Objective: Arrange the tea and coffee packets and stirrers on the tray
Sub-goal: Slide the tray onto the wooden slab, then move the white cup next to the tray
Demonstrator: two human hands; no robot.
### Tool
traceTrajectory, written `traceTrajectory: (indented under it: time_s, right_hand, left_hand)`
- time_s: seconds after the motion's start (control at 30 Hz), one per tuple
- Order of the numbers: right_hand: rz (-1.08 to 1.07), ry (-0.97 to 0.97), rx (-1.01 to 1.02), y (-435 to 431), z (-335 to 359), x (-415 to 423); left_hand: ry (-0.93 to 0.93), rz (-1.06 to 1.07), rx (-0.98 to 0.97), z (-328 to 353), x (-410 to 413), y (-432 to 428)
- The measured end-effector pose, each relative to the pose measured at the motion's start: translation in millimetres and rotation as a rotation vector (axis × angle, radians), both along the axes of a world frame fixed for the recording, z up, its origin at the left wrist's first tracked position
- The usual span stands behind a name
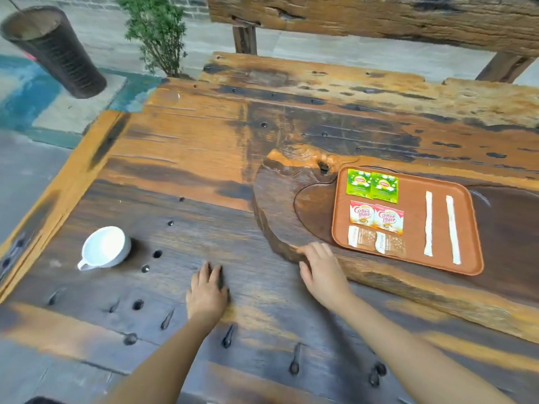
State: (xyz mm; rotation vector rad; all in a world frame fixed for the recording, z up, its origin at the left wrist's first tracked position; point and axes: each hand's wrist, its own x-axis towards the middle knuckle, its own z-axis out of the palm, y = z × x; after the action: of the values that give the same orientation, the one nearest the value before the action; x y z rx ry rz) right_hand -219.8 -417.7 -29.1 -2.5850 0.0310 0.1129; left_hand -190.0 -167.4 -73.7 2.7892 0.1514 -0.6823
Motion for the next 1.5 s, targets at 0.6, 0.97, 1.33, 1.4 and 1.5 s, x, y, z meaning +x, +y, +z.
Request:
traceTrajectory:
  time_s: [0.6,0.97,1.33,1.4,1.5]
  right_hand:
    - [0.319,0.218,-0.33,127.3,-72.6,60.4]
    - [0.242,0.095,-0.406,136.3,-89.6,54.2]
    - [0.23,0.098,-0.434,137.3,-90.1,52.7]
    - [0.23,0.1,-0.438,137.8,-90.3,53.2]
    - [0.228,0.11,-0.439,137.8,-90.9,53.0]
  left_hand:
    - [-0.133,0.088,0.092,-18.2,-25.6,119.5]
    - [-0.396,0.543,-0.151,-17.1,-2.2,169.9]
    - [-0.397,0.83,-0.501,2.9,65.2,234.0]
    - [-0.361,0.81,-0.53,3.1,69.8,241.3]
    - [-0.318,0.803,-0.621,5.0,72.2,241.5]
